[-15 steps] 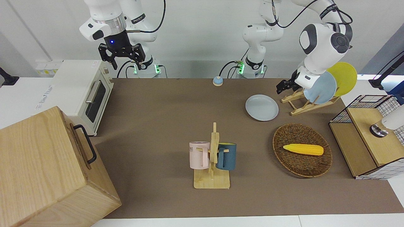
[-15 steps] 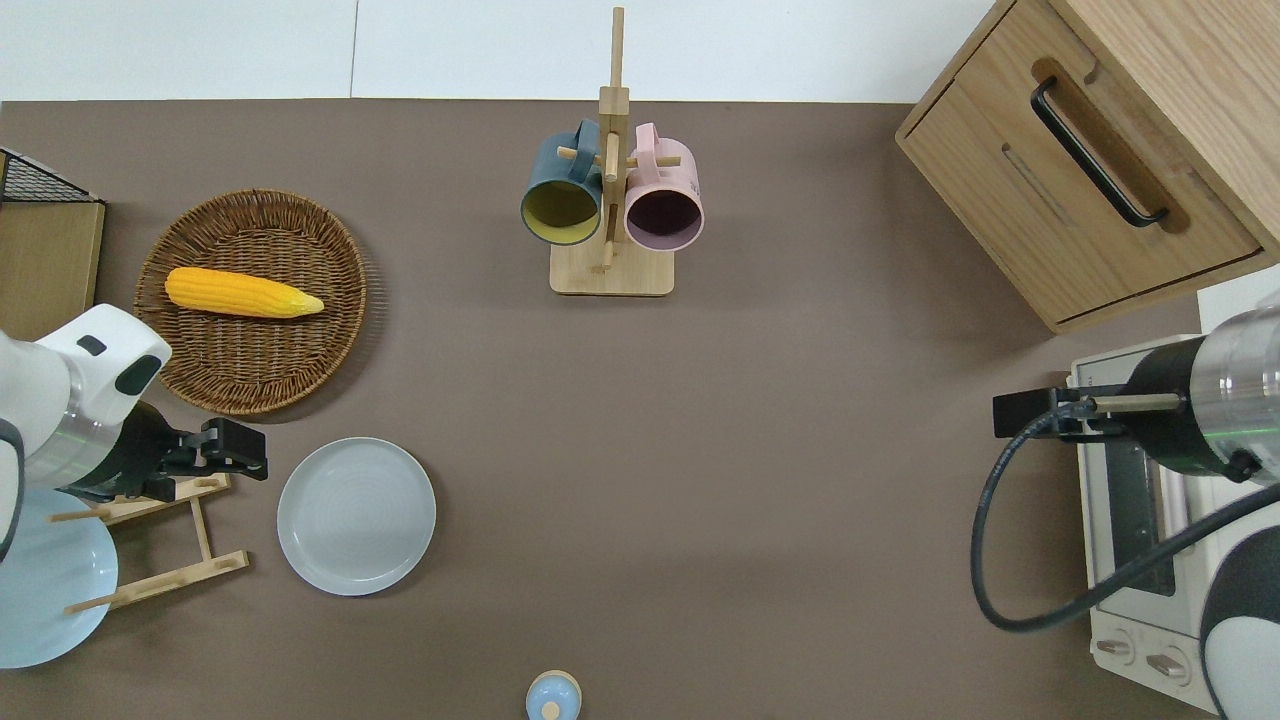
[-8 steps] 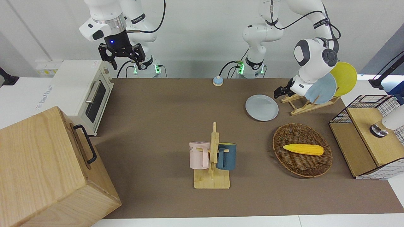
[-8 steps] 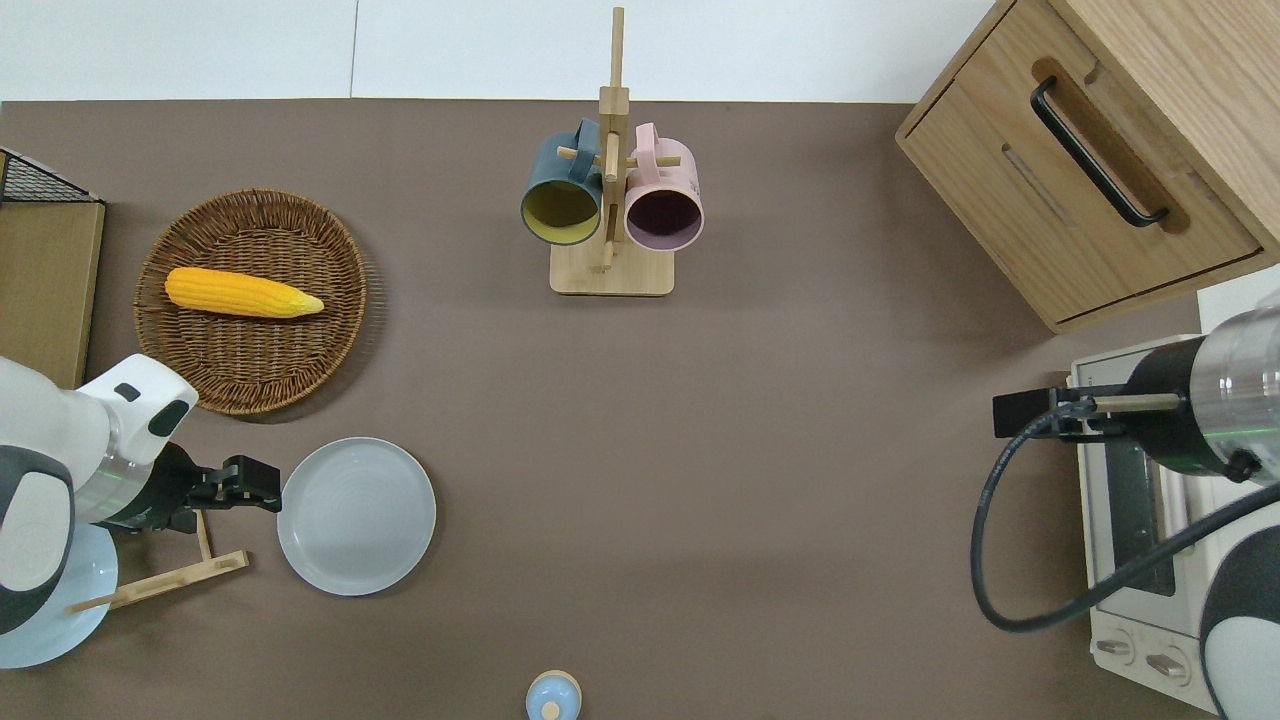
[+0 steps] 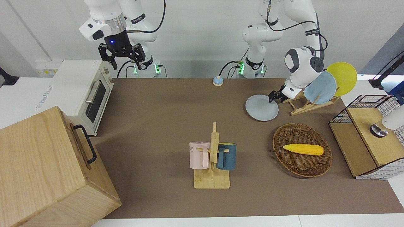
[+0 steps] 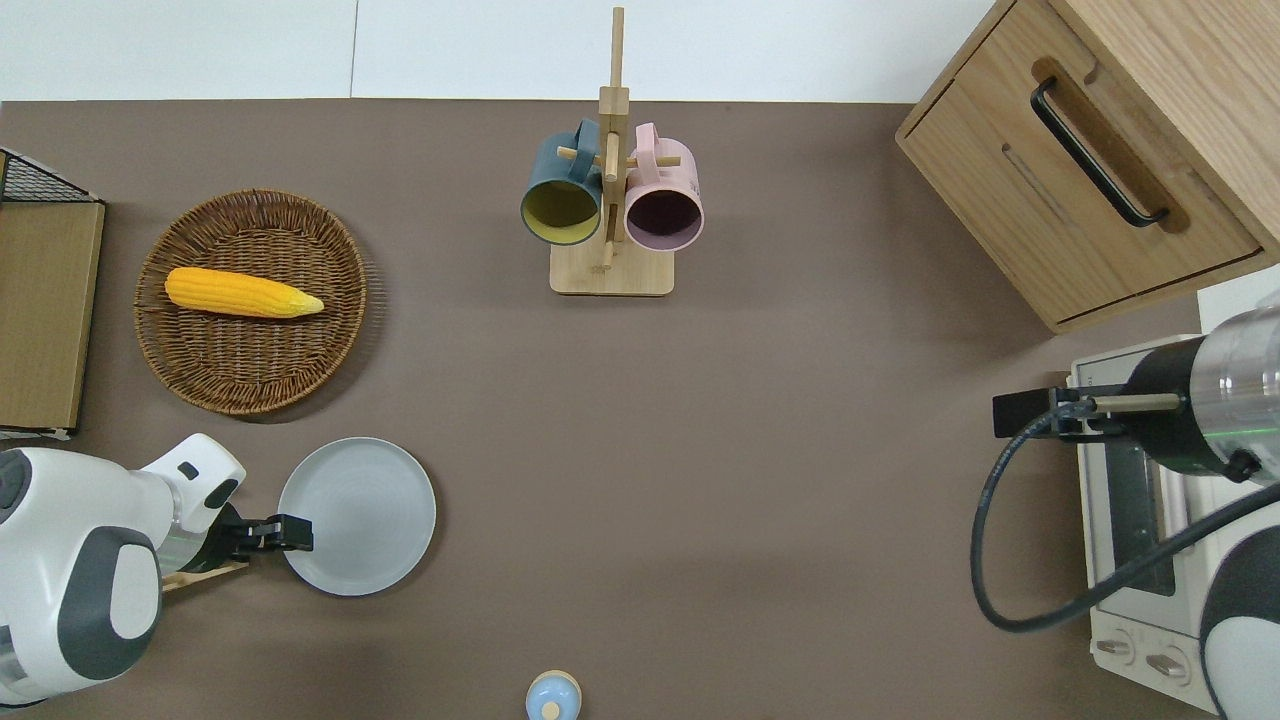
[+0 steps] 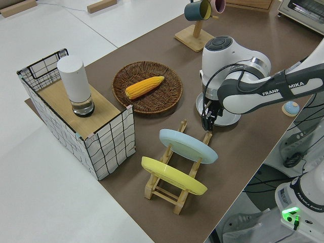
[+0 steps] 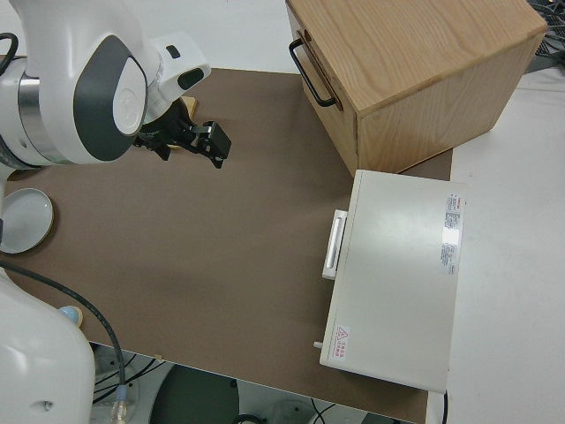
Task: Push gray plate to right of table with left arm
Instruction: 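Push the gray plate with the left gripper away from the left arm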
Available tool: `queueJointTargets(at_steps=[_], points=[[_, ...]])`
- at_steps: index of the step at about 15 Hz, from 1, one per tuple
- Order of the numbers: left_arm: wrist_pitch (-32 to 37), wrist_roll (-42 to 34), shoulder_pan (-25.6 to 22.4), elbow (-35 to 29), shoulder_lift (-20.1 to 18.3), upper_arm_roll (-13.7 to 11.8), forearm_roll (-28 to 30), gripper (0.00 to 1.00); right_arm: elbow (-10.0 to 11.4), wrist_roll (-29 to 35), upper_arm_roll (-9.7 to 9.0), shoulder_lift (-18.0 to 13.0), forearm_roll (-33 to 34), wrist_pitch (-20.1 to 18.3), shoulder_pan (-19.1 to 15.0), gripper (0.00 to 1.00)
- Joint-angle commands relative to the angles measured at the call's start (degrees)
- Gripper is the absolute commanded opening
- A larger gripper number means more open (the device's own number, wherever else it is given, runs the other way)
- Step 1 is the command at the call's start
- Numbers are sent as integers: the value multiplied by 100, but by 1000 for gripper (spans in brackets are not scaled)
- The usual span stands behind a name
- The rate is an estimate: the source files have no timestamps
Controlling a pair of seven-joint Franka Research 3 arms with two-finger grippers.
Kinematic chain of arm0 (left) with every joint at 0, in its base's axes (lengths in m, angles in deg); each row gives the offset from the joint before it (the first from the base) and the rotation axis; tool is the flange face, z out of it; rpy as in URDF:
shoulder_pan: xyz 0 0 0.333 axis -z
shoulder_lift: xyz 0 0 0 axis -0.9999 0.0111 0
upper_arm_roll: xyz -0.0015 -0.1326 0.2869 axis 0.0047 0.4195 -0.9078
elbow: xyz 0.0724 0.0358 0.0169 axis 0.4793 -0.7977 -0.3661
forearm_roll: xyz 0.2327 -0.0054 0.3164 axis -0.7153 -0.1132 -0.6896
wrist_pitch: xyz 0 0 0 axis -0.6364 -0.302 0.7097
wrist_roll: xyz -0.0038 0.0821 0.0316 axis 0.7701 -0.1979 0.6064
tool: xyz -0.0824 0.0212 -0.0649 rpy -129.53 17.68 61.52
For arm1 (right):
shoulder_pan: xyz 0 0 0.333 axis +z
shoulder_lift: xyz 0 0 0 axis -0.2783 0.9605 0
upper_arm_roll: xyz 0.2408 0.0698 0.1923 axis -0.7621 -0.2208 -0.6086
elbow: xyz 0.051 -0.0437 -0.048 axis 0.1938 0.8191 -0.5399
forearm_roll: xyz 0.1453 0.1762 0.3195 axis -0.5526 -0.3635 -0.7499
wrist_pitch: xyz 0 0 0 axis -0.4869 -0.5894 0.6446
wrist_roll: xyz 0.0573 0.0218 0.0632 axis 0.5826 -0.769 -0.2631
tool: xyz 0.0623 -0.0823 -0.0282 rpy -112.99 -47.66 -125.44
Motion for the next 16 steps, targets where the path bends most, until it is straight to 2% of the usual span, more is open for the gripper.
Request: queueJointTargets(at_steps=[1,7,10,12,16], points=[[-214,-238,-56,-191,-138,54,105,765,156,58,-83,-157,-123,2,-139,996],[-566,-185,-56,-357,-50,151,105,561,156,67,-83,-157,-123,2,-139,996],[-583,-141,-56,-349,-50,151,105,199,156,67,-83,-157,-123,2,-139,996],[-636,69,-56,-349,-50,151,105,71,156,67,-83,-157,-123,2,-139,996],[-698,202,-48,-349,-15,151,113,0,156,58,-83,-157,-123,2,-139,996]])
